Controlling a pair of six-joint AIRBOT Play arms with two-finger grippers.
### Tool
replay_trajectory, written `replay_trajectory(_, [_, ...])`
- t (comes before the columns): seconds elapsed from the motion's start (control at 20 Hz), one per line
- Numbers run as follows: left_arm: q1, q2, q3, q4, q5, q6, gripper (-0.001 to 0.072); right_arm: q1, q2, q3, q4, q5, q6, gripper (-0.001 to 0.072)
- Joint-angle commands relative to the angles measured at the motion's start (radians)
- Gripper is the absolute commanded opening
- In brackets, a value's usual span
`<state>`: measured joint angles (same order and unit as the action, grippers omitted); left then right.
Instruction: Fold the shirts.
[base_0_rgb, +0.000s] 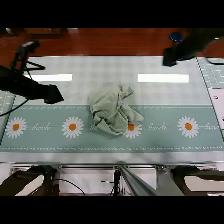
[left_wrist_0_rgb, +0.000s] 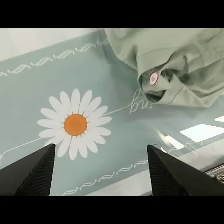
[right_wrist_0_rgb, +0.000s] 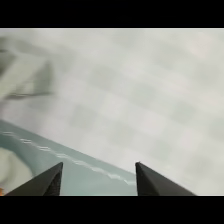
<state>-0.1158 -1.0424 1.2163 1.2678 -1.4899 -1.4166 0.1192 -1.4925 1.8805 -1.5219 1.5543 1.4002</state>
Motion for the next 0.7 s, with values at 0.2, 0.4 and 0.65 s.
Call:
replay_trajectory(0.2, [-0.002,-0.095,-0.218,-0.259,0.199,0.087,0.0720,-0.347,0.023,-0.209,0.227,0.060,0.003,0.0524])
replay_trajectory(0.4, [-0.057,-0.209,-0.220,-0.307,0.252,0.097,0.0720,-0.360,0.023,-0.412,0.290,0.016,-0.036,0.0524])
replay_trajectory(0.65, [-0.146,-0.294,-0.220,-0.307,0.248,0.097,0.0720,-0.359,0.023,-0.596,0.478,-0.076,-0.115,0.0523])
